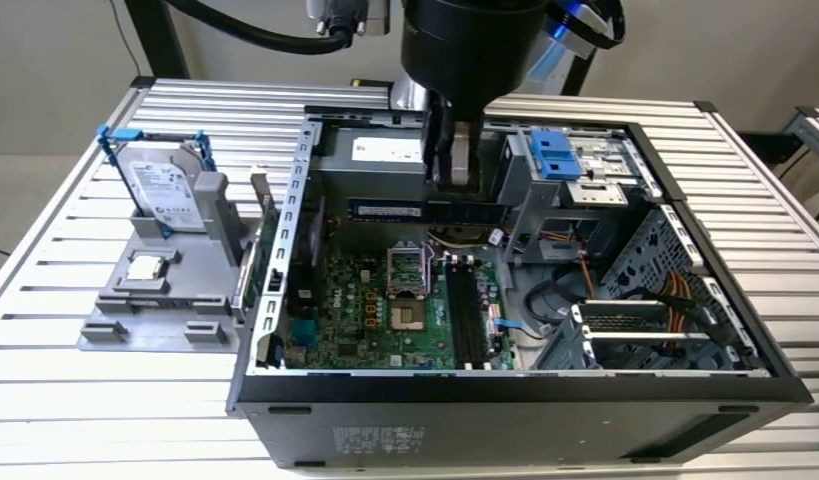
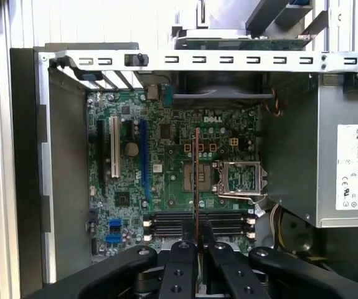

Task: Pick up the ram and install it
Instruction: 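Pick up the ram and move it above insertion slot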

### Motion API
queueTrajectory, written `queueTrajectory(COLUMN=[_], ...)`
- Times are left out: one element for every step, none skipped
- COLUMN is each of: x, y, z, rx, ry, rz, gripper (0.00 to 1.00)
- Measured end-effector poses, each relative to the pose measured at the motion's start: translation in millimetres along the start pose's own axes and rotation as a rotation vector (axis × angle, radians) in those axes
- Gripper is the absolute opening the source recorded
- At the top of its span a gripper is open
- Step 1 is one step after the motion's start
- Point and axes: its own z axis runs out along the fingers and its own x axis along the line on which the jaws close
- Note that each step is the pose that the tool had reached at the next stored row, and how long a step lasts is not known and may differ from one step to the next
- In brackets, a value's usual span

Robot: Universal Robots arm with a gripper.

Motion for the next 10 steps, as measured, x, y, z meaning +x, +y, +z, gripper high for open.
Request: queueTrajectory(x=[-0.1, -0.1, -0.1, -0.2, -0.2, -0.3, -0.4, -0.4, -0.5, -0.5], y=[-1.0, -2.1, -3.1, -4.0, -5.0, -6.0, -7.0, -7.9, -9.0, -10.0], z=[0.0, -0.1, 0.0, -0.1, -0.1, -0.1, -0.1, -0.1, -0.1, -0.1], rx=[0.0000, -0.0001, 0.0000, -0.0001, -0.0001, 0.0000, -0.0001, -0.0001, 0.0000, 0.0000], ry=[0.0001, 0.0001, 0.0000, 0.0001, 0.0001, 0.0000, 0.0001, 0.0001, 0.0000, 0.0000], rz=[0.000, 0.000, 0.000, 0.000, 0.000, 0.000, 0.000, 0.000, 0.000, 0.000], gripper=[0.00, 0.00, 0.00, 0.00, 0.00, 0.00, 0.00, 0.00, 0.00, 0.00])
